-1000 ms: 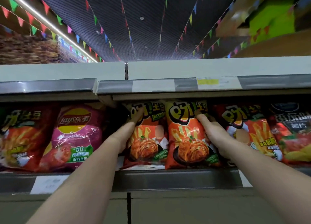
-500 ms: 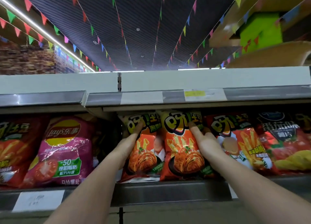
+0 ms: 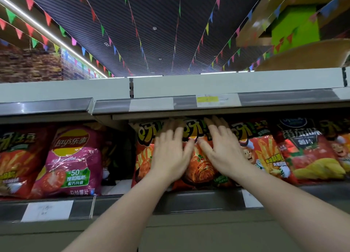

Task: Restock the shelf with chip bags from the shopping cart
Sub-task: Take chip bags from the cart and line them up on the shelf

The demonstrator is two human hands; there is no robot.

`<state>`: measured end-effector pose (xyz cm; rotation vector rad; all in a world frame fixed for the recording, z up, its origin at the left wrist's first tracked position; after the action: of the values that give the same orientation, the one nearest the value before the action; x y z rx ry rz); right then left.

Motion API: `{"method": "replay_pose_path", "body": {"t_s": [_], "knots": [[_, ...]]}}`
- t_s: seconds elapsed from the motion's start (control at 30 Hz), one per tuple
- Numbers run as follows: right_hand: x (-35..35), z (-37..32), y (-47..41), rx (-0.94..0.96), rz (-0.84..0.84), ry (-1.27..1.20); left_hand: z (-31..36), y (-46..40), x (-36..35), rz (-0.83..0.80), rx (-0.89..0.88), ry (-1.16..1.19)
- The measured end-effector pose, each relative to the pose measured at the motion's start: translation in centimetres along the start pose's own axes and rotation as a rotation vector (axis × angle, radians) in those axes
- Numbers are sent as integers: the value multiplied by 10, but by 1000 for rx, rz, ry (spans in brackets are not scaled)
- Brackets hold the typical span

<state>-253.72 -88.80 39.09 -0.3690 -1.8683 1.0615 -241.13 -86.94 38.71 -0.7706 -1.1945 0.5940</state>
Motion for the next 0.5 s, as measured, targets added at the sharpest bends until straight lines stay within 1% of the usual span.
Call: {"method": "replay_pose_path", "body": {"t_s": [0.07,0.1,0.2,0.5], "knots": [[-8,-1,0,56,-49,118,11,1,-18,-124,-53,-45],[-12,4,0,56,-87,160,11,2,-25,-156,-59,-71],[-18,13,1,61,-132,231,10,2,-34,-184,-67,-121],[-28,17,5,1,-202,155,6,0,-43,-222,-45,-214]]}}
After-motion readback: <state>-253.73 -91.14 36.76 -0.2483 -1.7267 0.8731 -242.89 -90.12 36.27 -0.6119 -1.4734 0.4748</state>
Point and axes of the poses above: each hand's wrist, its own y-axis away from the middle knuckle, its own x-axis out of the back of the hand, z = x × y, the point moved 9 cm from there along -y, towards the middle knuckle
